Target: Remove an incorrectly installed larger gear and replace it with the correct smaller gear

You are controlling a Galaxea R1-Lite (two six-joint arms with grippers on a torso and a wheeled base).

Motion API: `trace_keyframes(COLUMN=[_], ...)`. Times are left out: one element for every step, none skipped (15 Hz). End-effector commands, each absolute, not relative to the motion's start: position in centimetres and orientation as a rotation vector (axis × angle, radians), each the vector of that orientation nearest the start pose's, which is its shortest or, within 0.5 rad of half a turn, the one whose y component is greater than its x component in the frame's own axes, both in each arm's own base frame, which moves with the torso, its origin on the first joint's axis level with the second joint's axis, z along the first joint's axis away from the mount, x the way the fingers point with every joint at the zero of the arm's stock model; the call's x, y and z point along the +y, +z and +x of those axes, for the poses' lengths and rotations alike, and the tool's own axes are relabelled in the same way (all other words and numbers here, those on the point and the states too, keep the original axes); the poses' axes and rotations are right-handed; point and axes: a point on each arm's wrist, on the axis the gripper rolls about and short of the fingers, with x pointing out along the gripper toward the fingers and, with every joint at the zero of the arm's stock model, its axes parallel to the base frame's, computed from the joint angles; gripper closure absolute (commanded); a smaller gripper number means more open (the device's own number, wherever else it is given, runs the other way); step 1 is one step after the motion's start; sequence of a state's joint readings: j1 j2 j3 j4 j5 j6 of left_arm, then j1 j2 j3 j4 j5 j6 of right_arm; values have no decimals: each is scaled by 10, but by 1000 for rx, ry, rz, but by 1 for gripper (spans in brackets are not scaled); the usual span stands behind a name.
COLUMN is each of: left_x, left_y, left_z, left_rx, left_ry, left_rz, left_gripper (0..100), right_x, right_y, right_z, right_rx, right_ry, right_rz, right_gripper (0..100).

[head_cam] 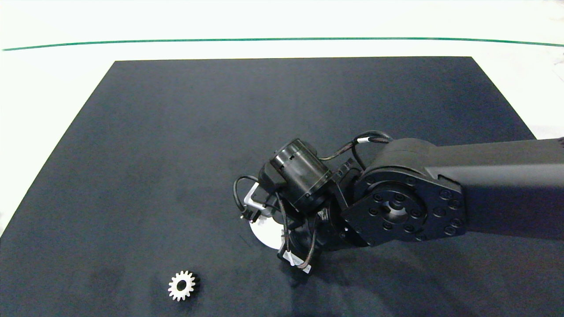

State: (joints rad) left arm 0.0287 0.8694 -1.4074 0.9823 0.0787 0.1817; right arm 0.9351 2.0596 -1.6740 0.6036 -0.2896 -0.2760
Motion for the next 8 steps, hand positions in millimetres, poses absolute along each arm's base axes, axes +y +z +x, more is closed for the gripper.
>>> trace_keyframes(left_x=[2, 2, 2, 2, 2, 2, 2, 2], left_y=[339, 339, 339, 339, 339, 339, 338, 337], left_z=[10, 10, 10, 11, 12, 13, 13, 13], left_rx=[460, 458, 457, 460, 464, 466, 472, 472], left_ry=[66, 66, 66, 66, 65, 65, 64, 63], left_rz=[191, 191, 191, 191, 191, 191, 191, 191], left_gripper=[0, 0, 0, 0, 0, 0, 0, 0], right_x=[307, 307, 307, 305, 305, 305, 304, 302], right_y=[184, 184, 184, 184, 186, 186, 188, 192], right_z=[234, 234, 234, 233, 231, 231, 230, 229], right_rx=[749, 748, 752, 753, 749, 749, 745, 736], right_ry=[710, 710, 711, 712, 714, 714, 716, 714], right_rz=[-834, -828, -834, -838, -838, -838, -834, -827], right_gripper=[51, 54, 54, 54, 54, 54, 54, 54])
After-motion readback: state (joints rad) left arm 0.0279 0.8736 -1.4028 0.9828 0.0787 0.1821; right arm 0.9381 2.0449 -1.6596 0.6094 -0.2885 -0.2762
